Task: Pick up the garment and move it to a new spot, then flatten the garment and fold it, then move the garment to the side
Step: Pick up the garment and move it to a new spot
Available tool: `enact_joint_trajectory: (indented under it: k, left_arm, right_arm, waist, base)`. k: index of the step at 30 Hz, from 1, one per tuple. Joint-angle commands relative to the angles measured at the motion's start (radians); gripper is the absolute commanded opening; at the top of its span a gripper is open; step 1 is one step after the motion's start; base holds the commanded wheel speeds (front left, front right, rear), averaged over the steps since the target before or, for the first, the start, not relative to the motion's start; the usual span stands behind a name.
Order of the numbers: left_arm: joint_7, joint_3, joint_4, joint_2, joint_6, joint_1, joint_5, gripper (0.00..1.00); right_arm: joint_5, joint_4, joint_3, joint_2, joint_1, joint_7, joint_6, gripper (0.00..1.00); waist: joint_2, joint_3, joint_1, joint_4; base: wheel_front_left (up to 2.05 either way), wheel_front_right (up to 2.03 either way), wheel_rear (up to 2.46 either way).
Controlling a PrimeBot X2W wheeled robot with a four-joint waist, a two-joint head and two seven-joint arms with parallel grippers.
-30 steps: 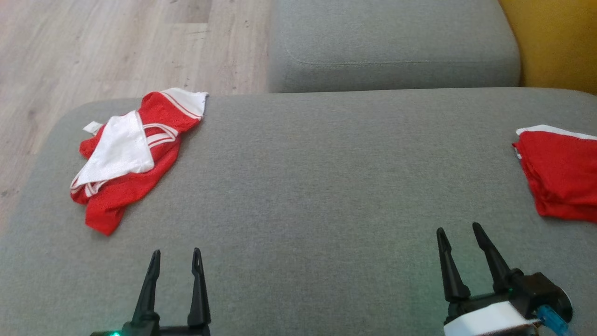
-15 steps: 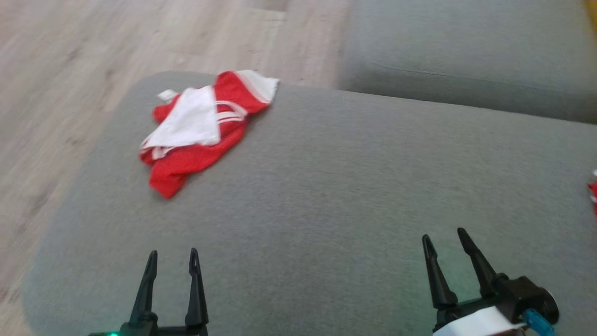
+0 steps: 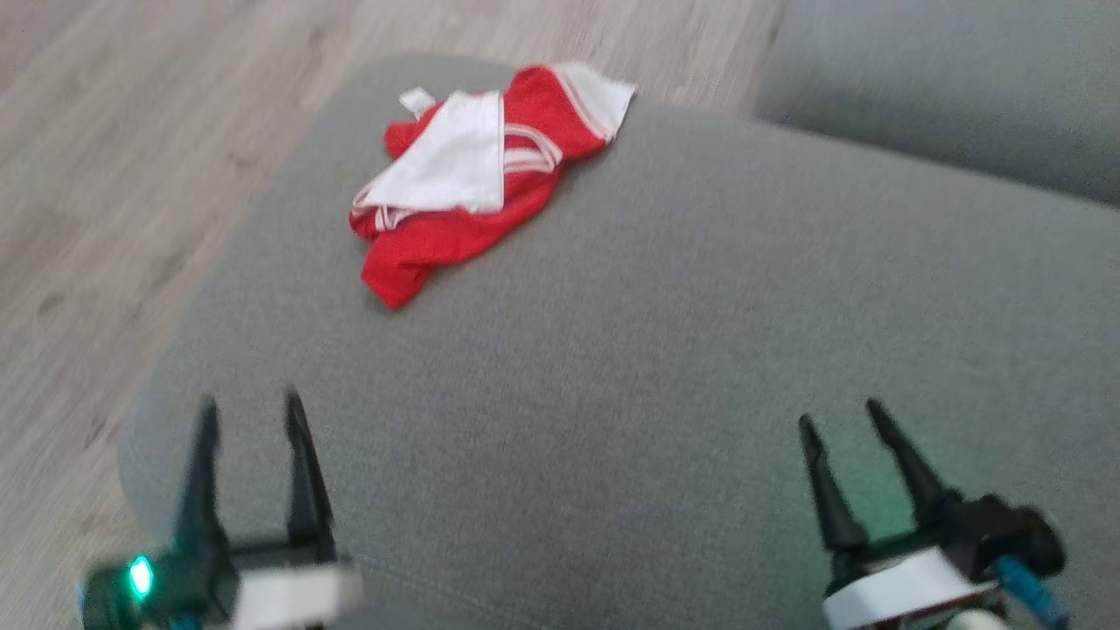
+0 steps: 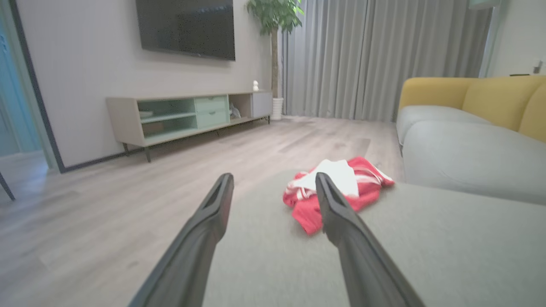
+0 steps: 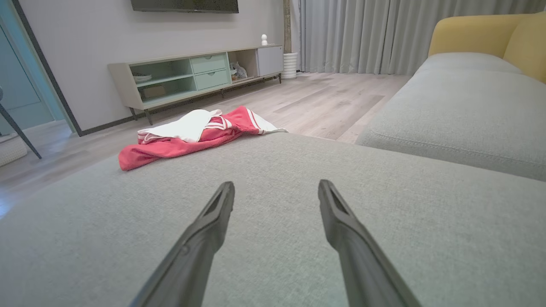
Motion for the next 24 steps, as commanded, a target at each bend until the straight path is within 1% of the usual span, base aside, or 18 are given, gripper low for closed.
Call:
enact_joint_trajectory:
  k: [1, 3, 6, 9, 11, 12, 15, 16, 20, 24]
  left_arm:
    - [-0.002, 0.054, -0.056, -0.003, -0.008, -0.125, 0.016, 1.0]
    - [-0.002, 0.076, -0.066, 0.002, -0.028, -0.211, 0.024, 1.0]
    - [-0.002, 0.082, -0.052, 0.018, -0.07, -0.357, 0.042, 1.0]
    - [-0.002, 0.071, 0.016, 0.039, -0.121, -0.531, 0.049, 1.0]
    - [-0.002, 0.062, 0.096, 0.054, -0.155, -0.658, 0.049, 1.0]
    - [-0.002, 0.054, 0.205, 0.068, -0.182, -0.789, 0.044, 1.0]
    - [0.037, 0.04, 0.403, 0.081, -0.211, -0.978, 0.023, 1.0]
    - [0.037, 0.04, 0.403, 0.081, -0.211, -0.978, 0.023, 1.0]
    - [0.15, 0.034, 0.668, 0.113, -0.232, -1.182, -0.002, 1.0]
    - [0.28, 0.035, 0.897, 0.133, -0.245, -1.3, -0.049, 1.0]
  right_arm:
    - [-0.012, -0.042, 0.01, -0.043, -0.064, -0.011, -0.001, 1.0]
    - [-0.02, -0.05, 0.007, -0.081, -0.083, -0.011, -0.001, 1.0]
    - [-0.029, -0.064, 0.007, -0.147, -0.107, -0.011, -0.001, 1.0]
    - [-0.039, -0.087, -0.008, -0.217, -0.129, -0.011, -0.001, 1.0]
    - [-0.045, -0.103, -0.014, -0.265, -0.141, -0.011, -0.001, 1.0]
    - [-0.049, -0.124, -0.024, -0.314, -0.15, -0.011, -0.001, 1.0]
    - [-0.047, -0.162, -0.047, -0.377, -0.158, -0.011, -0.001, 1.0]
    - [-0.047, -0.162, -0.047, -0.377, -0.158, -0.011, -0.001, 1.0]
    - [-0.04, -0.209, -0.069, -0.439, -0.161, -0.011, -0.001, 1.0]
    - [-0.032, -0.25, -0.077, -0.478, -0.156, -0.01, -0.001, 1.0]
  waist:
    - [0.0, 0.095, 0.0, 0.008]
    - [0.0, 0.157, 0.0, 0.006]
    - [0.0, 0.249, 0.0, -0.002]
    - [0.0, 0.344, 0.0, -0.009]
    - [0.0, 0.398, 0.0, -0.015]
    - [0.0, 0.449, 0.0, -0.021]
    - [0.0, 0.513, 0.0, -0.033]
    - [0.0, 0.513, 0.0, -0.033]
    - [0.0, 0.583, 0.0, -0.065]
    - [0.0, 0.642, 0.0, -0.099]
  base:
    - [0.0, 0.0, 0.0]
    - [0.0, 0.0, 0.0]
    - [0.0, 0.0, 0.0]
    - [0.0, 0.0, 0.0]
    - [0.0, 0.0, 0.0]
    - [0.0, 0.0, 0.0]
    - [0.0, 0.0, 0.0]
    - [0.0, 0.0, 0.0]
    - [0.0, 0.0, 0.0]
    - [0.0, 0.0, 0.0]
